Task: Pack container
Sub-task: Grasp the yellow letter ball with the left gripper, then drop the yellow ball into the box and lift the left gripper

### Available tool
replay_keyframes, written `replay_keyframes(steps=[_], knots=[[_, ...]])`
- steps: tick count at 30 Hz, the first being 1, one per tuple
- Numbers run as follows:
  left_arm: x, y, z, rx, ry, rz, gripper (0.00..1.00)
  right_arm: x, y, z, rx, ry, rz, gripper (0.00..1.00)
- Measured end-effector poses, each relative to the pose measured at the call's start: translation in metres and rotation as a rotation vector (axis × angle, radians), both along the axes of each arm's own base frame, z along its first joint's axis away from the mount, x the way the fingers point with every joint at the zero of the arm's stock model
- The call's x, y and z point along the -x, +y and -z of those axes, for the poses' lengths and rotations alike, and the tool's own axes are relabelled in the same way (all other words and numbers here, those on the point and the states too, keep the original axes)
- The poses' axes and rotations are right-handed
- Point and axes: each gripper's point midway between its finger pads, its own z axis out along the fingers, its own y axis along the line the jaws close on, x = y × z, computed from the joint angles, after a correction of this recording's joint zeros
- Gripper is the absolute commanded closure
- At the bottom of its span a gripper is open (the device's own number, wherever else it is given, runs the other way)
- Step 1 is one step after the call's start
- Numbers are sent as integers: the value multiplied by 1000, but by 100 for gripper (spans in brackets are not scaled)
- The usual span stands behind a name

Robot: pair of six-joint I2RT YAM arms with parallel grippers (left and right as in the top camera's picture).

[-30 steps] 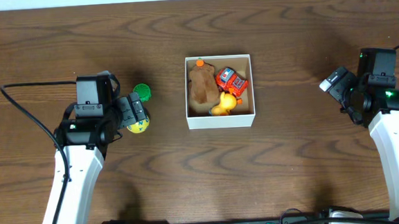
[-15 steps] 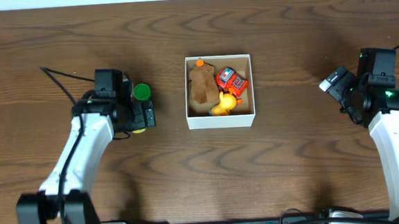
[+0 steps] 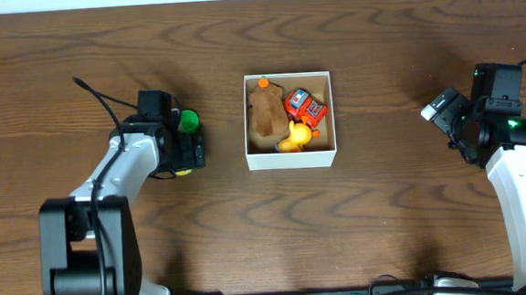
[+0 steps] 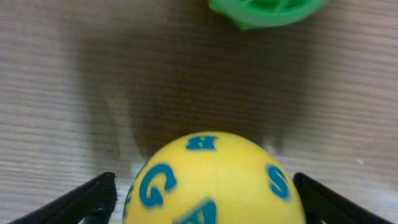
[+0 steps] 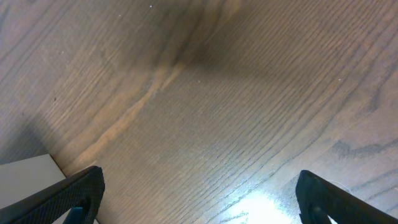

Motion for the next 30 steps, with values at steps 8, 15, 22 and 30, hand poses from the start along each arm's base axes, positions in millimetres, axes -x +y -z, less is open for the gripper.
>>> replay_keyframes(steps=[8,15,22,30], knots=[[-7,-3,-21,18,-43,9,51,0,0,0,0,0,0,1],[-30,-38,-128,140,-305,90,60,0,0,0,0,0,0,1],[-10,-117,-201,255,-498,319,60,0,0,0,0,0,0,1],[2,-171,-166,241,-408,463,60,0,0,0,0,0,0,1]])
